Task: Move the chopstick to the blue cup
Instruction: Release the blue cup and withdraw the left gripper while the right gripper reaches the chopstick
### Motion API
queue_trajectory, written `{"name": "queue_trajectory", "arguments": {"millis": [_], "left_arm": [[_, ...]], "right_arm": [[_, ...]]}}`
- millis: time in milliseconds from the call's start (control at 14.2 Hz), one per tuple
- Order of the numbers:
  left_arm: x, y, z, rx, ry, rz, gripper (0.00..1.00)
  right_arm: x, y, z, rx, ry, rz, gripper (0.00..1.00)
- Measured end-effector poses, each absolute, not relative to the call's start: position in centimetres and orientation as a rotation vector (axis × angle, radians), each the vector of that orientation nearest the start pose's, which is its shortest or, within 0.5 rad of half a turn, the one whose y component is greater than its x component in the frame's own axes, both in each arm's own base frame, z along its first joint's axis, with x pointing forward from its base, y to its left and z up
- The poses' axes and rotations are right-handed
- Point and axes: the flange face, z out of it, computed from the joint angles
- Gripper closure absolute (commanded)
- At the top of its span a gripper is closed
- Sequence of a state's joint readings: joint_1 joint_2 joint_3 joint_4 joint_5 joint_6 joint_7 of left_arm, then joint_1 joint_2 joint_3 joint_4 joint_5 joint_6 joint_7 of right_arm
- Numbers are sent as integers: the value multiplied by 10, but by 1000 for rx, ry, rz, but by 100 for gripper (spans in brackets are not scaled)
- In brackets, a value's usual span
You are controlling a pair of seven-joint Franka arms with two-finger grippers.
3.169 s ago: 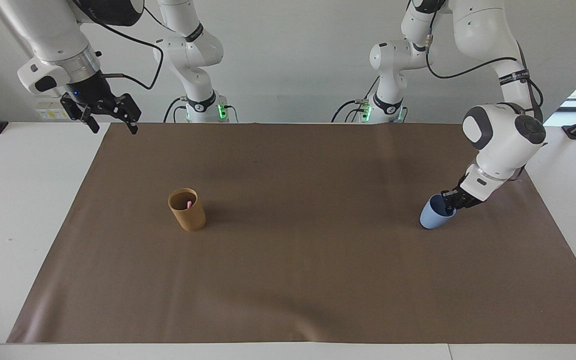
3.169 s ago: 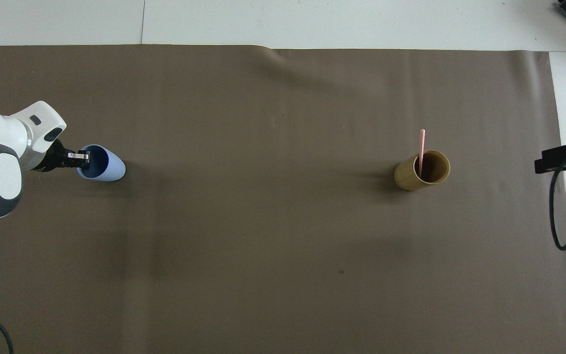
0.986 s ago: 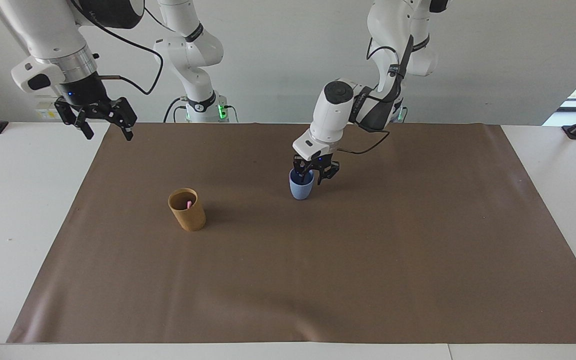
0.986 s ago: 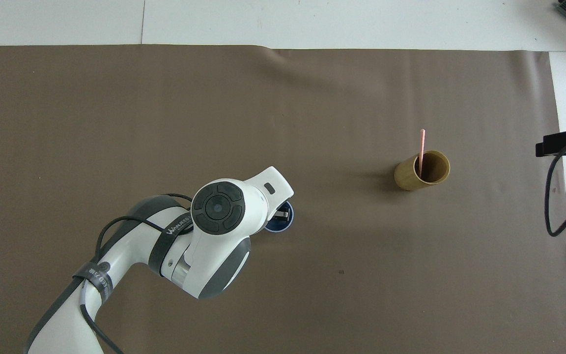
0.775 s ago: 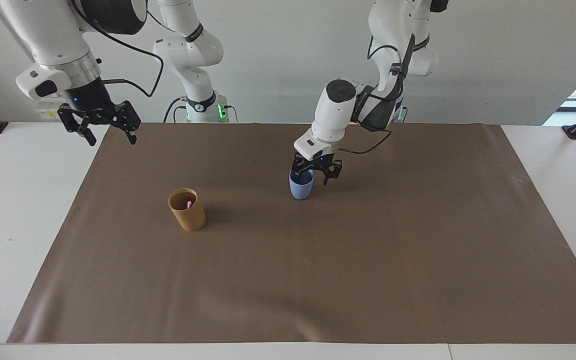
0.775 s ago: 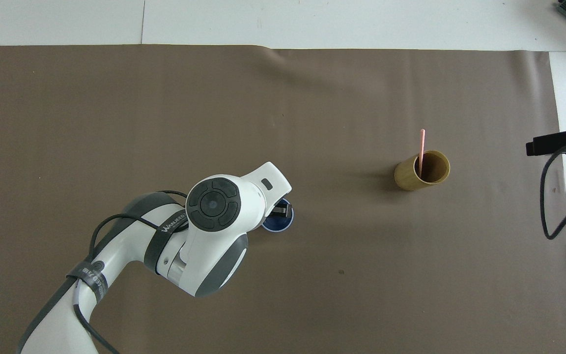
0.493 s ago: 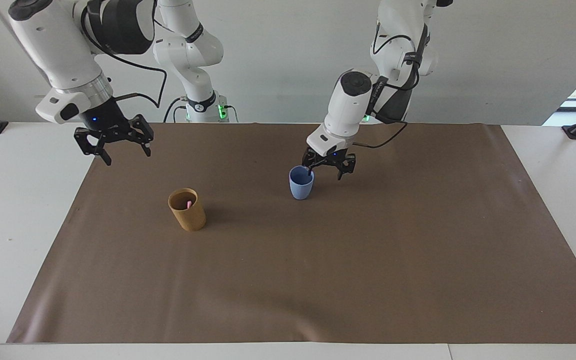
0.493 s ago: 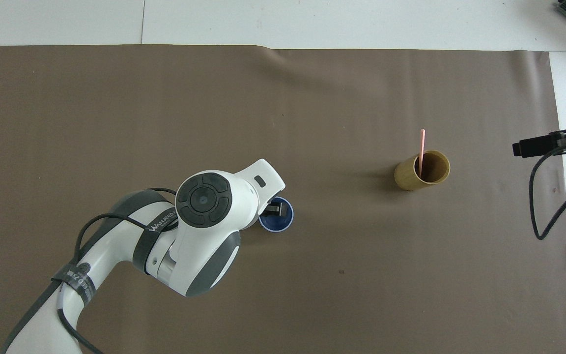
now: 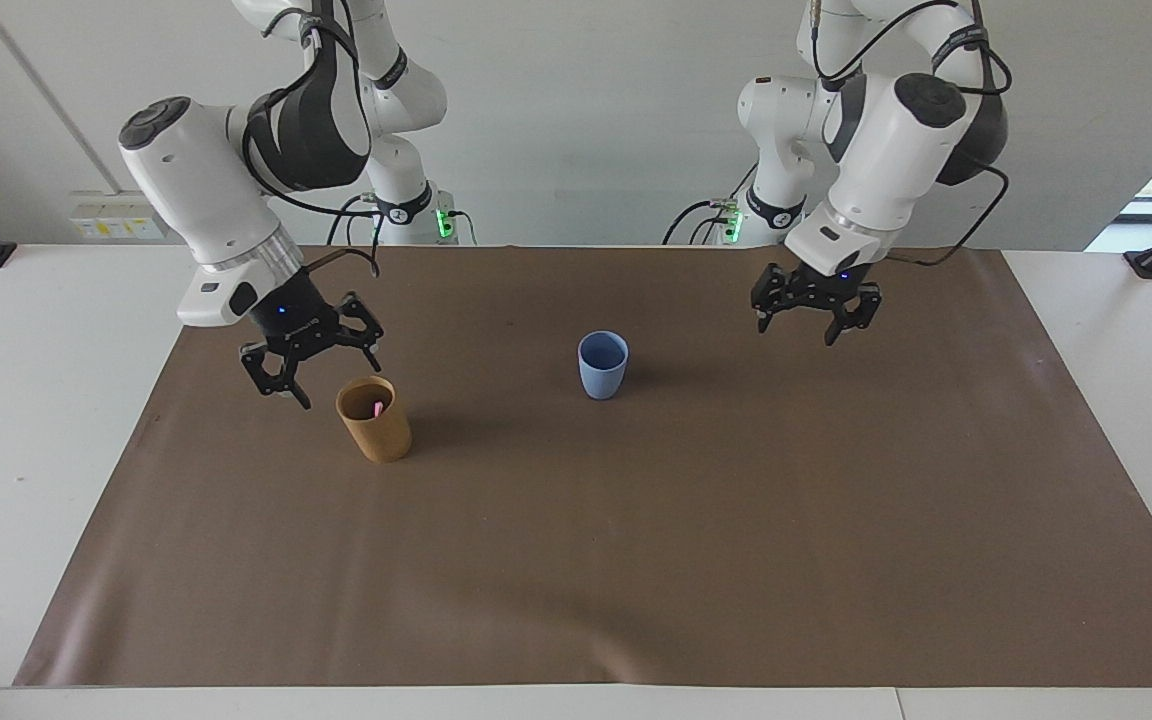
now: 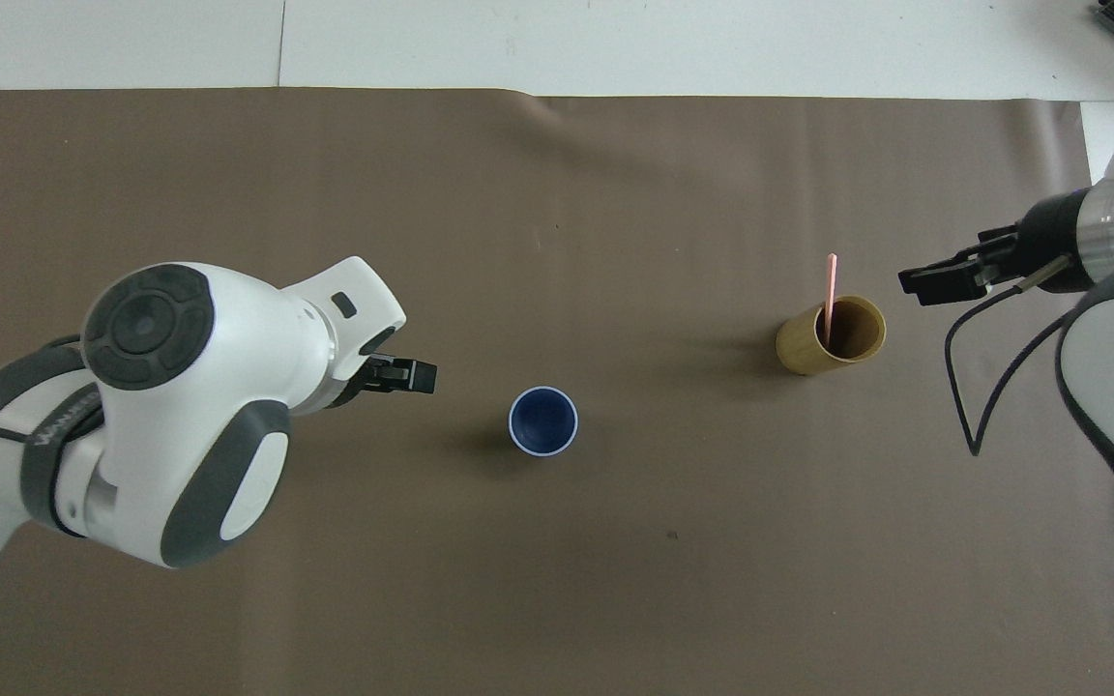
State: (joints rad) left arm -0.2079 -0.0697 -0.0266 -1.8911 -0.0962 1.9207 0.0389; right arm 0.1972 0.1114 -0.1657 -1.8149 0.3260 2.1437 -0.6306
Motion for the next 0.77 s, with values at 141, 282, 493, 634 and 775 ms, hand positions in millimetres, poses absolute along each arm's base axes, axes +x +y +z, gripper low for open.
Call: {"name": "queue_trajectory", "arguments": {"millis": [141, 282, 493, 634, 775], "left_arm": [[542, -103, 582, -3190, 396, -132, 0], [544, -86, 614, -3154, 415, -124, 0], [546, -71, 638, -3151, 391, -99, 0], [543, -67, 651, -3151, 387, -68, 0], [538, -68, 655, -3148, 392, -28, 0]], "right_arm": [[617, 41, 487, -2812, -760, -447, 0], [618, 49, 478, -2796, -791, -484, 0], [615, 53, 468, -2791, -816, -475, 15], [614, 52, 463, -2791, -822, -468, 43], [614, 52, 463, -2792, -822, -474, 72]]}}
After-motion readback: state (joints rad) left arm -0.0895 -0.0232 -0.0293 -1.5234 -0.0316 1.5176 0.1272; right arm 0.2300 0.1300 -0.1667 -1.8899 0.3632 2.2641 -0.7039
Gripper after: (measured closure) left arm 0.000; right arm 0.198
